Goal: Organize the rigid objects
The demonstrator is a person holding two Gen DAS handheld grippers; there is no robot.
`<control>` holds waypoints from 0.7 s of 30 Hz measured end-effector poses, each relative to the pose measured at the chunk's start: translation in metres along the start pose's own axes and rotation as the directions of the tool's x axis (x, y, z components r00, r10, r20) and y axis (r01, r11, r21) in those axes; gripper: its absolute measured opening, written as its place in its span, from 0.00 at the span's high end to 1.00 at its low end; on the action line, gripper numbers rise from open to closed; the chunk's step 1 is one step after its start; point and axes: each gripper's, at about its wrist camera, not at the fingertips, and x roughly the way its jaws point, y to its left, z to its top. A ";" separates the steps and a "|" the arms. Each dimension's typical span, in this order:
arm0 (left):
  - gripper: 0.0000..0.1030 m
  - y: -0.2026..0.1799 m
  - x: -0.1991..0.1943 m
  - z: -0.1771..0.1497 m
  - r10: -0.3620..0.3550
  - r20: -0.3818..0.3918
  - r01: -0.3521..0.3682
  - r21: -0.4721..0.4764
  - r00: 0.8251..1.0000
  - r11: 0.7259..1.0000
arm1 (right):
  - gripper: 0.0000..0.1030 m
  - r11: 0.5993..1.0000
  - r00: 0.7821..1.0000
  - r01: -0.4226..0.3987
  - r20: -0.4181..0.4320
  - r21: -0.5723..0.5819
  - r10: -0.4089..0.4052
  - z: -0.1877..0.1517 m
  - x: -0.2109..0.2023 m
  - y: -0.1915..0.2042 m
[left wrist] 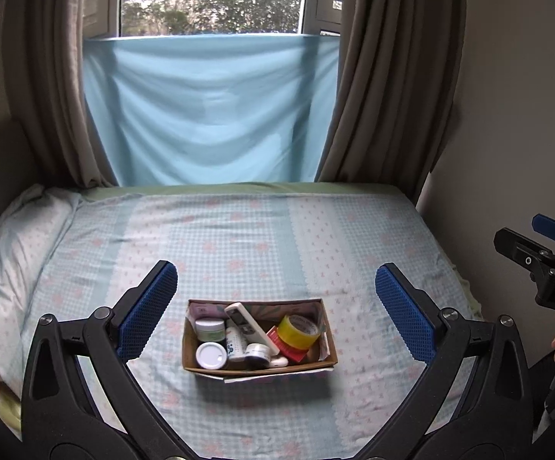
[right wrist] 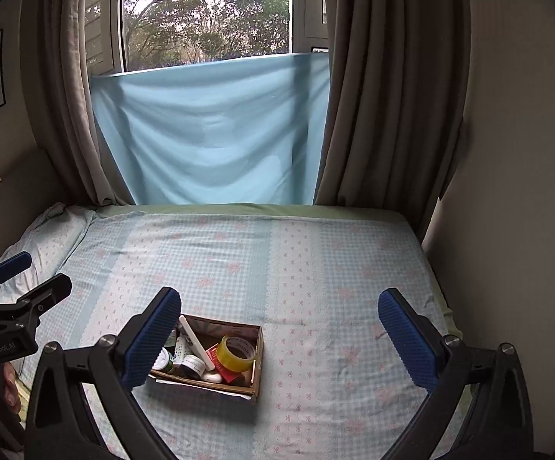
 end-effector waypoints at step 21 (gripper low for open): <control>0.00 -0.023 -0.022 -0.012 0.002 0.053 -0.002 0.014 0.999 1.000 | 0.00 0.998 0.999 0.026 0.039 0.054 -0.028 -0.023 -0.021 -0.027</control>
